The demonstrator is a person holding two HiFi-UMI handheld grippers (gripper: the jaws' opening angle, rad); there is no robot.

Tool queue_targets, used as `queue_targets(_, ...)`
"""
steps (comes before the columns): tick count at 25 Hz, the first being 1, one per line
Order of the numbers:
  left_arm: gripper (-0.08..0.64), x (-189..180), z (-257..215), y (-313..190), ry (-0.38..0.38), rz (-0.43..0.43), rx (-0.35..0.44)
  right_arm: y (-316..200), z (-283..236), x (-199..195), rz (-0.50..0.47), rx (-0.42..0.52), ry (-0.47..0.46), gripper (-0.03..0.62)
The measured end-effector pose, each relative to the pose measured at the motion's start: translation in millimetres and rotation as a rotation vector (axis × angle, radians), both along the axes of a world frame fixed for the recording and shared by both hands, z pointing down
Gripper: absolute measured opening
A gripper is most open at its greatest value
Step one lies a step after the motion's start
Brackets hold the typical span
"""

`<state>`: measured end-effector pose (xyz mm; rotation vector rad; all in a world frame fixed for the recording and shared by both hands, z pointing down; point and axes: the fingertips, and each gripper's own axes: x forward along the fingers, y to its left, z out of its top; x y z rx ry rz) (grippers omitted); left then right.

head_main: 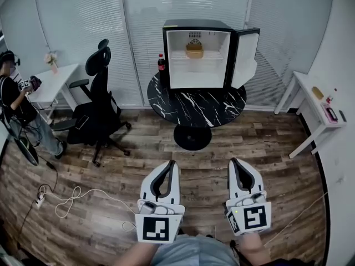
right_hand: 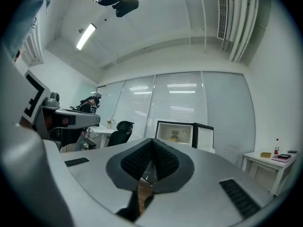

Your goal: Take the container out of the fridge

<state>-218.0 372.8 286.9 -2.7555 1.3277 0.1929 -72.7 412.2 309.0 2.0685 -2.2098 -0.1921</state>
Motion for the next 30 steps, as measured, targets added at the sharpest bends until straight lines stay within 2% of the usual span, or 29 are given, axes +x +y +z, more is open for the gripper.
queue_targets(6, 0.014, -15, 15, -32, -0.008, 0.015, -0.024, -27, 9, -3, 0.040, -0.019, 0.001, 0.014)
queue_targets(14, 0.014, -4, 41, -74, -0.044, 0.012, -0.077, -68, 29, 5, 0.040, -0.062, 0.022, 0.014)
queue_targets(20, 0.014, 36, 52, -127, -0.068, 0.002, -0.087, -123, 45, 48, 0.042, -0.073, -0.019, 0.014)
queue_targets(30, 0.014, 128, 51, -229, -0.134, -0.008, -0.092, -230, 47, 140, 0.023, -0.073, -0.060, 0.012)
